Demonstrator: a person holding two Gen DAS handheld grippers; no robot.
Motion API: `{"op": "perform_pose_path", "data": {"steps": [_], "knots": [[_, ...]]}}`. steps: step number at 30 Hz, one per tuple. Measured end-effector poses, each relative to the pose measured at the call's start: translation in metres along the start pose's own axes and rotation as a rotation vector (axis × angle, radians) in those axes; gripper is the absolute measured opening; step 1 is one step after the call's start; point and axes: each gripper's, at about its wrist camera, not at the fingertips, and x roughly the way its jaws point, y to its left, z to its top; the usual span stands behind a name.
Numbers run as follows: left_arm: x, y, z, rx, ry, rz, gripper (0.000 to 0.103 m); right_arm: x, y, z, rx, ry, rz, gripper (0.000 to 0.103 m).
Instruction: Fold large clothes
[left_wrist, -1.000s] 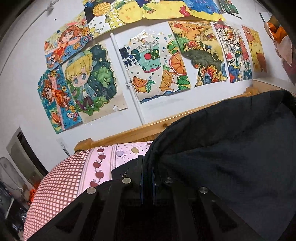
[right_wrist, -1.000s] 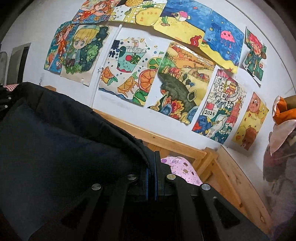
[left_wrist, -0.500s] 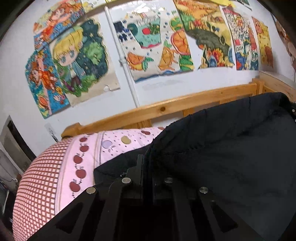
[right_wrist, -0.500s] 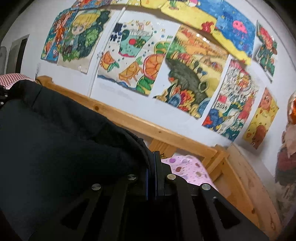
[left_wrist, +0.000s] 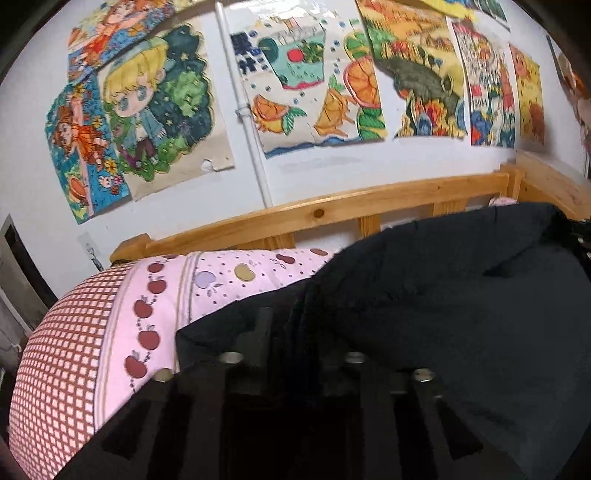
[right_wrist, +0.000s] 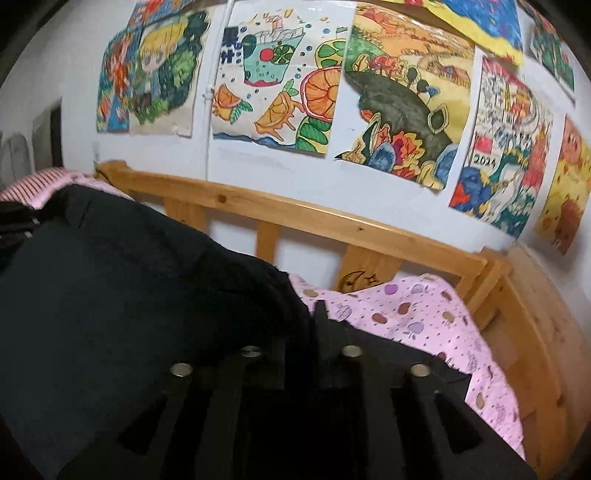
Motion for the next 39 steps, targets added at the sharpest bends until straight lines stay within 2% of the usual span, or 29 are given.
{"op": "perform_pose_path", "data": {"steps": [1, 2, 3, 5, 8, 11, 15, 20, 23, 26, 32, 39], "knots": [[-0.005, 0.002, 0.000, -0.007, -0.022, 0.006, 0.054, -0.007, -0.004, 0.000, 0.010, -0.015, 0.013, 0.041], [-0.012, 0.004, 0.000, -0.022, -0.058, 0.016, 0.079, -0.013, -0.007, -0.001, 0.016, -0.034, 0.023, 0.059], [-0.021, 0.007, 0.000, -0.041, -0.099, 0.021, 0.090, -0.024, -0.010, 0.000, 0.020, -0.070, 0.031, 0.063], [-0.034, 0.011, 0.001, -0.059, -0.150, -0.009, 0.090, -0.038, -0.015, 0.003, 0.024, -0.098, 0.027, 0.063], [-0.050, 0.012, 0.001, -0.070, -0.172, -0.059, 0.090, -0.057, -0.021, 0.007, 0.046, -0.111, 0.054, 0.064], [-0.062, 0.008, -0.009, -0.050, -0.163, -0.219, 0.091, -0.074, -0.018, 0.006, 0.015, -0.106, 0.111, 0.065], [-0.069, -0.005, -0.028, 0.042, -0.121, -0.378, 0.091, -0.081, -0.010, -0.008, -0.025, -0.017, 0.247, 0.069], [-0.074, -0.034, -0.051, 0.209, -0.086, -0.499, 0.091, -0.075, 0.005, -0.034, -0.055, 0.114, 0.370, 0.069], [-0.067, -0.053, -0.058, 0.281, -0.061, -0.477, 0.091, -0.064, 0.020, -0.047, -0.136, 0.169, 0.366, 0.069], [-0.053, -0.061, -0.055, 0.282, -0.040, -0.415, 0.094, -0.049, 0.018, -0.048, -0.118, 0.163, 0.362, 0.069], [-0.026, -0.047, -0.036, 0.141, 0.000, -0.399, 0.100, -0.010, 0.001, -0.039, 0.017, 0.141, 0.349, 0.071], [0.008, -0.028, -0.021, -0.025, 0.067, -0.341, 0.103, 0.026, -0.006, -0.029, 0.099, 0.140, 0.298, 0.071]]}}
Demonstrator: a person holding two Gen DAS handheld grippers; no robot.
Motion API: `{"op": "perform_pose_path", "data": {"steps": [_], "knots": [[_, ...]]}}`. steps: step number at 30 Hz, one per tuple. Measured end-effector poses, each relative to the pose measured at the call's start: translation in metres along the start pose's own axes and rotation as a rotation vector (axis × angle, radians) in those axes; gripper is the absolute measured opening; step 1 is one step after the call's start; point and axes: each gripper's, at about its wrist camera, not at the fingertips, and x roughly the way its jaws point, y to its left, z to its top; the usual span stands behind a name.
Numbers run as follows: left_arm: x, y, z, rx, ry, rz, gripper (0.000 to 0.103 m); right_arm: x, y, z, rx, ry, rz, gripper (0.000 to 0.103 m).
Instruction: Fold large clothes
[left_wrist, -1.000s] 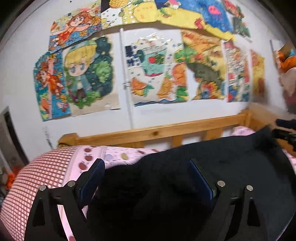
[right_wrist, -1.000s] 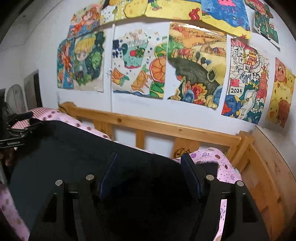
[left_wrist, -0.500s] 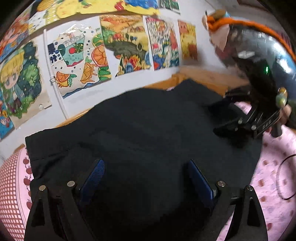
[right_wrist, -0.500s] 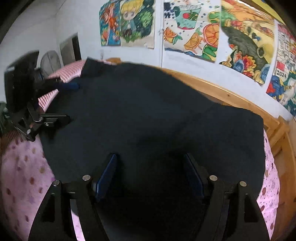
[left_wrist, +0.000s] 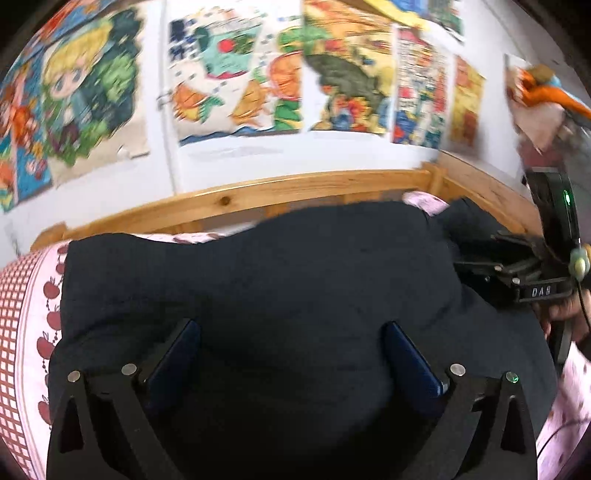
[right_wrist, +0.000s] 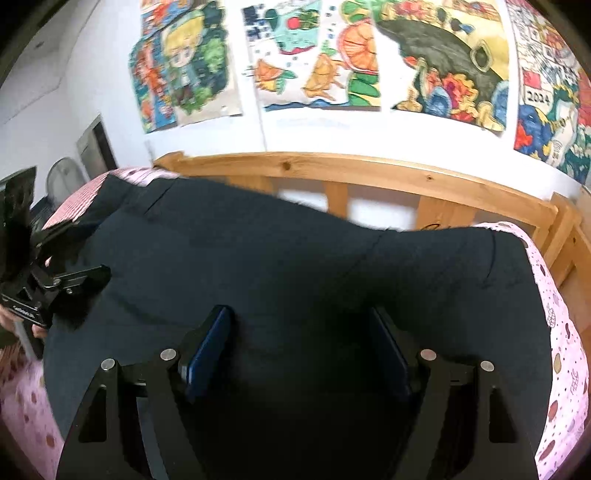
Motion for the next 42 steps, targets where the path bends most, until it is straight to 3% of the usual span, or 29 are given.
{"op": "perform_pose_path", "data": {"steps": [8, 14, 20, 25, 31, 38, 42], "knots": [[0.027, 0.017, 0.003, -0.087, 0.058, 0.045, 0.103, 0.031, -0.012, 0.008, 0.053, 0.054, -0.031, 0.071], [0.025, 0.022, -0.002, -0.114, 0.045, 0.000, 0.103, 0.038, -0.015, 0.004, 0.068, 0.055, -0.033, 0.071], [0.004, 0.029, -0.001, -0.159, -0.005, -0.025, 0.103, 0.010, -0.016, 0.002, 0.081, -0.016, -0.035, 0.072], [-0.024, 0.037, -0.005, -0.186, -0.106, -0.027, 0.103, -0.015, -0.021, 0.001, 0.087, -0.091, -0.091, 0.073], [-0.061, 0.052, -0.013, -0.168, -0.193, 0.076, 0.103, -0.052, -0.029, -0.003, 0.071, -0.159, -0.168, 0.074], [-0.084, 0.081, -0.038, -0.225, -0.158, 0.094, 0.103, -0.081, -0.047, -0.013, 0.121, -0.195, -0.185, 0.080], [-0.089, 0.088, -0.053, -0.215, -0.134, 0.079, 0.103, -0.087, -0.052, -0.020, 0.132, -0.196, -0.182, 0.096]]}}
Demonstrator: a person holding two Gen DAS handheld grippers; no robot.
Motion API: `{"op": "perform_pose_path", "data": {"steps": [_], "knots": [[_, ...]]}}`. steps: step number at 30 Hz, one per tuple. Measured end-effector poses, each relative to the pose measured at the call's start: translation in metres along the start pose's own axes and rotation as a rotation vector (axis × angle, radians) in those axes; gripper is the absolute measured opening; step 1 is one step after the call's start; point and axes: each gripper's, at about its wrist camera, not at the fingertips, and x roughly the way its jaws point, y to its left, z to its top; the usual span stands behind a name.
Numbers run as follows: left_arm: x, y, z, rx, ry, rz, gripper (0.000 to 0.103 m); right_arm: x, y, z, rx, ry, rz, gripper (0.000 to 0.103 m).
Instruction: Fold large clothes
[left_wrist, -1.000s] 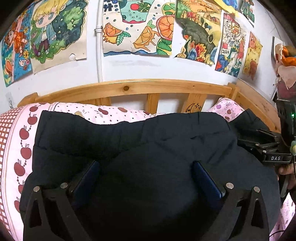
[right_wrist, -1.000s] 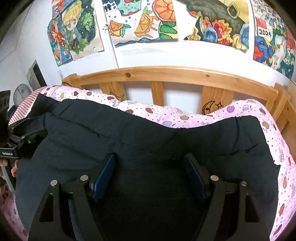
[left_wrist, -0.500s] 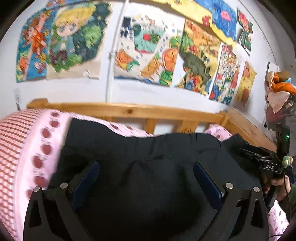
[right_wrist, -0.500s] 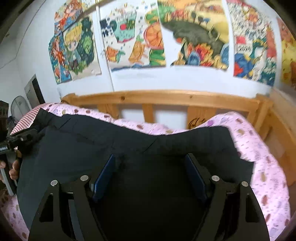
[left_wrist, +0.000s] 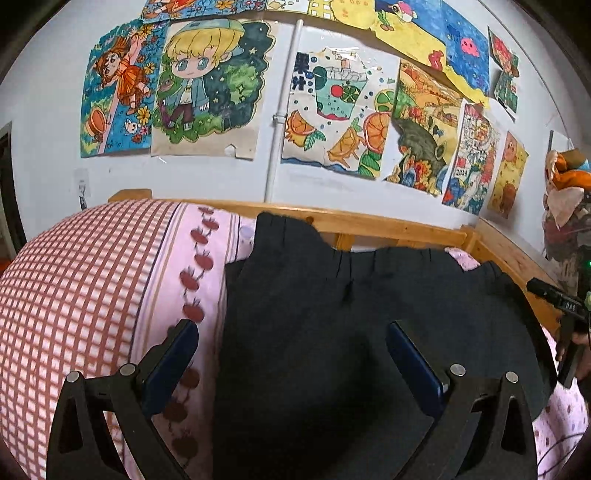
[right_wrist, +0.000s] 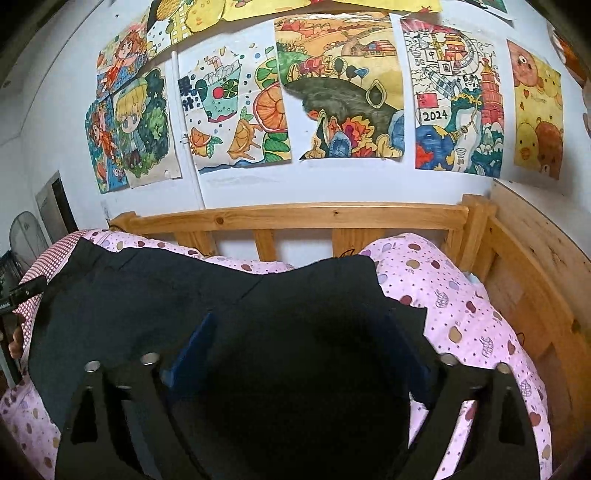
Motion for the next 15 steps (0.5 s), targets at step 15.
{"op": "perform_pose_path", "data": {"steps": [15], "knots": [[-0.007, 0.032, -0.031, -0.063, 0.054, -0.019, 0.103, -0.012, -0.023, -0.019, 0.053, 0.003, -0.007, 0.102]]}}
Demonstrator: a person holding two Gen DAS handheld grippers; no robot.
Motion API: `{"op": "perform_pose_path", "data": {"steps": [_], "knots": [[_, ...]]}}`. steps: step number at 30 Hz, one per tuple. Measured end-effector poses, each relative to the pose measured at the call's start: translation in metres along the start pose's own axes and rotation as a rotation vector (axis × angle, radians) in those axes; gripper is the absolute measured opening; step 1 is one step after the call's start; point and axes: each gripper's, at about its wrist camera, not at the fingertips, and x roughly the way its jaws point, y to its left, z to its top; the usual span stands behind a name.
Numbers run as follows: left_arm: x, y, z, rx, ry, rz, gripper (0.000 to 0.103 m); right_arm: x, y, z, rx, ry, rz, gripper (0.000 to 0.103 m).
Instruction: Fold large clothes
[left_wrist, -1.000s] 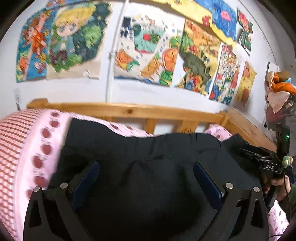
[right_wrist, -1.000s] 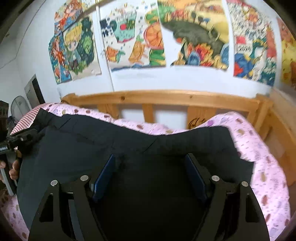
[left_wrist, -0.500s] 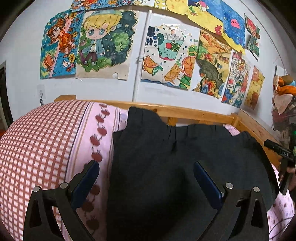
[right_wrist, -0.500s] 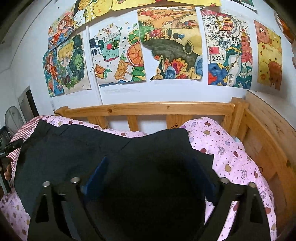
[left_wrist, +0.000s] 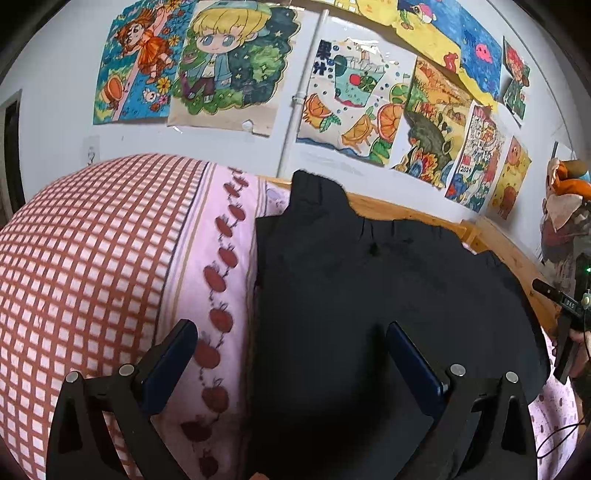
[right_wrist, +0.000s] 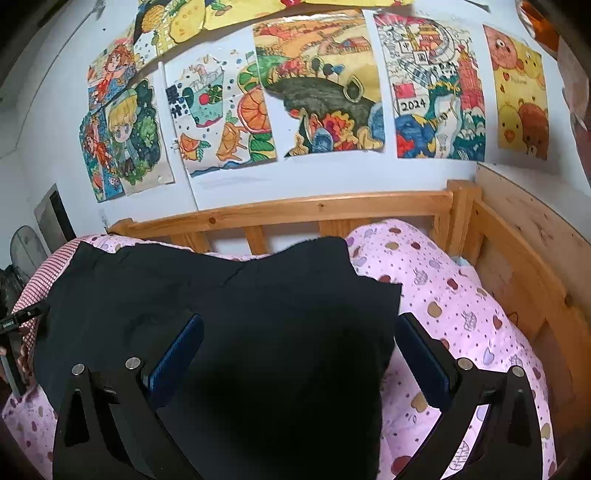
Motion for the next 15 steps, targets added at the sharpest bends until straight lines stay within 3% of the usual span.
{"op": "perform_pose_path", "data": {"steps": [15], "knots": [[0.009, 0.000, -0.011, 0.060, 0.048, -0.042, 0.103, 0.016, -0.018, -0.025, 0.002, 0.118, -0.025, 0.102]]}}
